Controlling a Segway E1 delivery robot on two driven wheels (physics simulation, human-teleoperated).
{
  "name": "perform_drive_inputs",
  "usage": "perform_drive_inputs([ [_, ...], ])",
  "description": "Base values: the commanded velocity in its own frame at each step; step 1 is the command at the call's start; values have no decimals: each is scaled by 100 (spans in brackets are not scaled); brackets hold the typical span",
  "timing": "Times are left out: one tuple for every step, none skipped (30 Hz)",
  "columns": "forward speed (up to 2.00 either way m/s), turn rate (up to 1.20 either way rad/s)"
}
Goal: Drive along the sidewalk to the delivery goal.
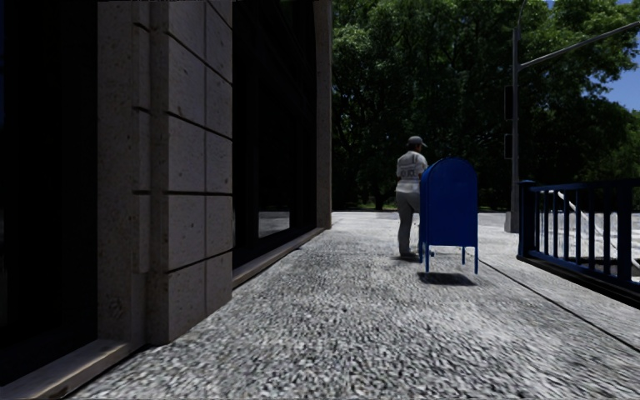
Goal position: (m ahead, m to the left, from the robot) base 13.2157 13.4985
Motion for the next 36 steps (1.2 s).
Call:
perform_drive_inputs([
  [200, -28],
  [200, -28],
  [200, -28],
  [200, -28],
  [200, -28],
  [200, -28],
  [200, -28],
  [200, -28],
  [200, -28],
  [200, -28],
  [200, -28],
  [200, -28],
  [200, -28],
  [200, -28],
  [200, -28],
  [200, -28],
  [200, -28],
  [200, -28],
  [200, -28],
  [200, -28],
  [200, -28],
  [200, -28],
  [200, -28],
  [200, -27],
  [200, -27],
  [200, -23],
  [200, -17],
  [200, -4],
  [200, -4],
  [200, 0],
  [200, 0],
  [200, 0],
  [200, 0],
  [200, 0],
  [200, 0],
  [200, 0],
])
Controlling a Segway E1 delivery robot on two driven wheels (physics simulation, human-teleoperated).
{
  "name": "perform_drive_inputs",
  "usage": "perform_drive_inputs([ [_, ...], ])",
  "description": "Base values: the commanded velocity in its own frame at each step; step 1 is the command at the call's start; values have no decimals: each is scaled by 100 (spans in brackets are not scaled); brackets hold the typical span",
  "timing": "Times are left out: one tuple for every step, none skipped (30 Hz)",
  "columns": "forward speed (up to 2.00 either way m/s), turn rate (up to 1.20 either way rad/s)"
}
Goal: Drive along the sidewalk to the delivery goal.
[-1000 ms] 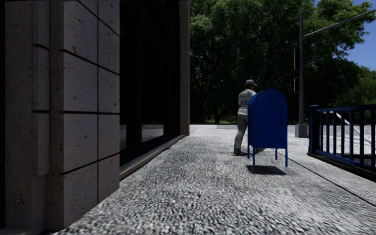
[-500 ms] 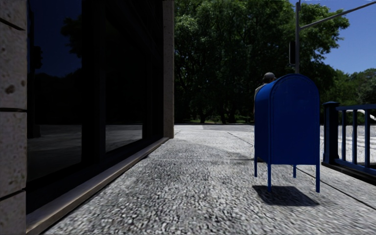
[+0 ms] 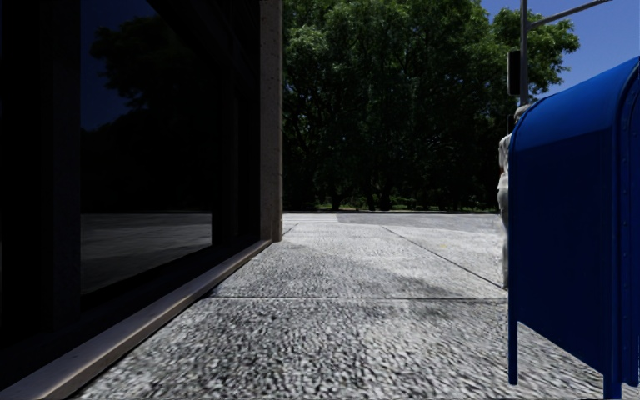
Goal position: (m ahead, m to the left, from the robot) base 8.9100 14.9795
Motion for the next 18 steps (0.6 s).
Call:
perform_drive_inputs([
  [200, 0],
  [200, 0],
  [200, 0],
  [200, 0],
  [200, -1],
  [200, -12],
  [200, -12],
  [200, -16],
  [200, -18],
  [200, -18],
  [200, -18],
  [200, -20],
  [200, -25],
  [200, -28],
  [200, -30],
  [200, -30],
  [200, -32],
  [200, -34],
])
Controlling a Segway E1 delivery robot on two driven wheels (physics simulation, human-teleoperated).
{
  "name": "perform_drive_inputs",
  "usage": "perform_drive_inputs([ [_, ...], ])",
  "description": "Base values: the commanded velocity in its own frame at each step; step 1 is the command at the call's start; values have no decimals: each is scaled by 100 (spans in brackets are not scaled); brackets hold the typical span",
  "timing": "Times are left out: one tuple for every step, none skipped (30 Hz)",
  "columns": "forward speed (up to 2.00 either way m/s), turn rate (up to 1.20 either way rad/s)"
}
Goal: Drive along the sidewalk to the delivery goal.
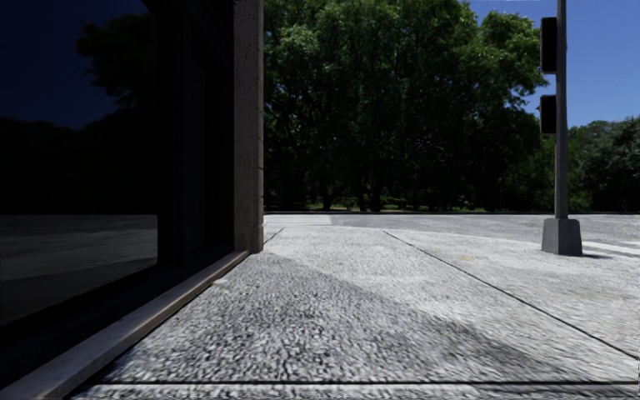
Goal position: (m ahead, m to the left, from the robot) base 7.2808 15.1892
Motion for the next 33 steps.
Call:
perform_drive_inputs([
  [200, -37],
  [200, -37],
  [200, -38],
  [200, -38],
  [200, -38],
  [200, -38],
  [200, -38],
  [200, -38],
  [200, -38],
  [200, -4],
  [200, -4],
  [200, 0],
  [200, 0],
  [200, 0],
  [200, 0],
  [200, 0],
  [200, 0],
  [200, 0],
  [200, 0],
  [200, 0],
  [200, 0],
  [200, 0],
  [200, 0],
  [200, 0],
  [200, 0],
  [200, 0],
  [200, 0],
  [200, 0],
  [200, 0],
  [200, 0],
  [200, 0],
  [200, 0],
  [200, 0],
])
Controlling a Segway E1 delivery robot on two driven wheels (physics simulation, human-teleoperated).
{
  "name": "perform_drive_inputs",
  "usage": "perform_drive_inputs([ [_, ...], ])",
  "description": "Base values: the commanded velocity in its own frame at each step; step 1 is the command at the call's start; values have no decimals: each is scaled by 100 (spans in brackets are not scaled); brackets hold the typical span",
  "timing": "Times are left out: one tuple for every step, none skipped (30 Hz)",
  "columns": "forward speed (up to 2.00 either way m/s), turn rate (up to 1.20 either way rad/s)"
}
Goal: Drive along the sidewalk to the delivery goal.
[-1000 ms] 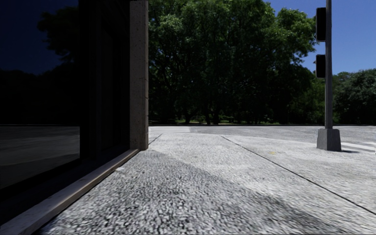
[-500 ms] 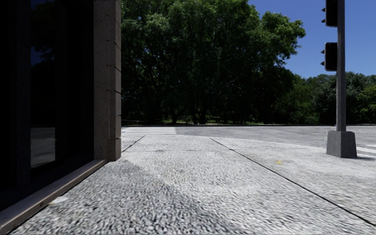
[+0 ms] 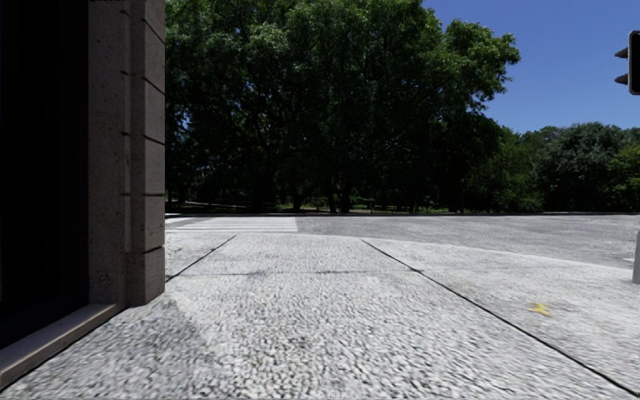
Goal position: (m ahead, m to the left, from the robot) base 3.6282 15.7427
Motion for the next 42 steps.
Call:
perform_drive_inputs([
  [200, 0],
  [200, 0],
  [200, 0],
  [200, 0],
  [200, 0],
  [200, 0],
  [200, 0],
  [200, 4],
  [200, 10],
  [200, 10],
  [200, 12],
  [200, 13],
  [200, 16],
  [200, 16],
  [200, 17],
  [200, 17],
  [200, 18],
  [200, 24],
  [200, 24],
  [200, 36],
  [200, 44],
  [200, 53],
  [200, 53],
  [200, 59],
  [200, 61],
  [200, 62],
  [199, 63],
  [199, 63],
  [185, 63],
  [168, 63],
  [163, 63],
  [163, 63],
  [161, 63],
  [160, 63],
  [160, 63],
  [160, 63],
  [160, 63],
  [160, 63],
  [160, 63],
  [160, 63],
  [160, 63],
  [160, 63],
])
